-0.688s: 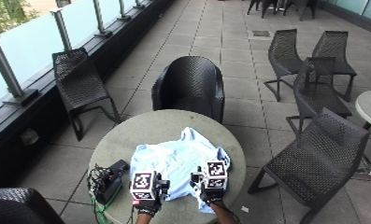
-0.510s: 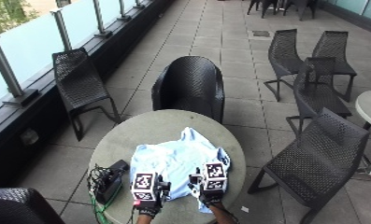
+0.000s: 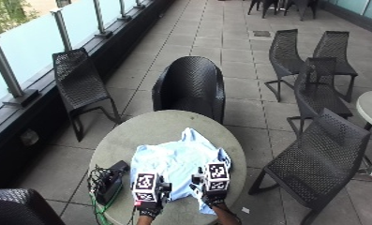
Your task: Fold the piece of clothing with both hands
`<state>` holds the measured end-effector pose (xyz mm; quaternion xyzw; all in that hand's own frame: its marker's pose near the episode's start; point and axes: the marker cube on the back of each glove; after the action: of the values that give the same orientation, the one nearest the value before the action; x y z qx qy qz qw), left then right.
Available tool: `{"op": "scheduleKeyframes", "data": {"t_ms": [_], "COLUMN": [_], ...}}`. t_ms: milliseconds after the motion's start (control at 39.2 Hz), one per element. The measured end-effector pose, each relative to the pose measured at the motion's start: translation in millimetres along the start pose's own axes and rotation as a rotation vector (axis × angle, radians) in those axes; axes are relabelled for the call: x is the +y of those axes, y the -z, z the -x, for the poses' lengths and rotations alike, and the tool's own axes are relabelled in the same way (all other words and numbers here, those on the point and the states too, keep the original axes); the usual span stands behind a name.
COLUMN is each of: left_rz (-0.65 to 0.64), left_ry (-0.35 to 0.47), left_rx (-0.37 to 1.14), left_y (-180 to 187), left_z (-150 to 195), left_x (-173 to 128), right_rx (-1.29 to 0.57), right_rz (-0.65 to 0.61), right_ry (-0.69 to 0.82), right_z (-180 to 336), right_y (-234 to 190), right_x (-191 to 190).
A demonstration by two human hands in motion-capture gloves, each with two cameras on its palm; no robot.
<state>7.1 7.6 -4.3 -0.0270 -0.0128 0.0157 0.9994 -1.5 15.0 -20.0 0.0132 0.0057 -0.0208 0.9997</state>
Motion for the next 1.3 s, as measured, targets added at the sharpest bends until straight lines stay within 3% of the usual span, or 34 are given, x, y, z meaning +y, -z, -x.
{"op": "scheduleKeyframes", "data": {"t_ms": [357, 637, 943, 1045, 1198, 1300], "left_rz": [-0.038, 0.111, 0.208, 0.124, -0.026, -0.114], "left_ry": [0.028, 0.093, 0.085, 0.091, 0.083, 0.053], "left_rx": [-0.014, -0.072, 0.024, 0.009, -0.087, -0.086], "left_y": [-21, -89, -143, -141, -144, -140], "left_z": [5, 18, 25, 26, 35, 38], "left_x": [-7, -18, -36, -39, -53, -55], "right_rx": [0.020, 0.046, 0.049, -0.014, -0.004, 0.025], "right_rz": [0.005, 0.159, 0.247, 0.168, -0.089, -0.161], "right_ry": [-0.045, -0.085, -0.051, -0.007, 0.034, 0.092], "right_z": [-16, -26, -30, -32, -39, -38], "right_y": [-28, -107, -153, -155, -161, -150], "right_x": [-1, -16, -31, -39, -58, -53]}}
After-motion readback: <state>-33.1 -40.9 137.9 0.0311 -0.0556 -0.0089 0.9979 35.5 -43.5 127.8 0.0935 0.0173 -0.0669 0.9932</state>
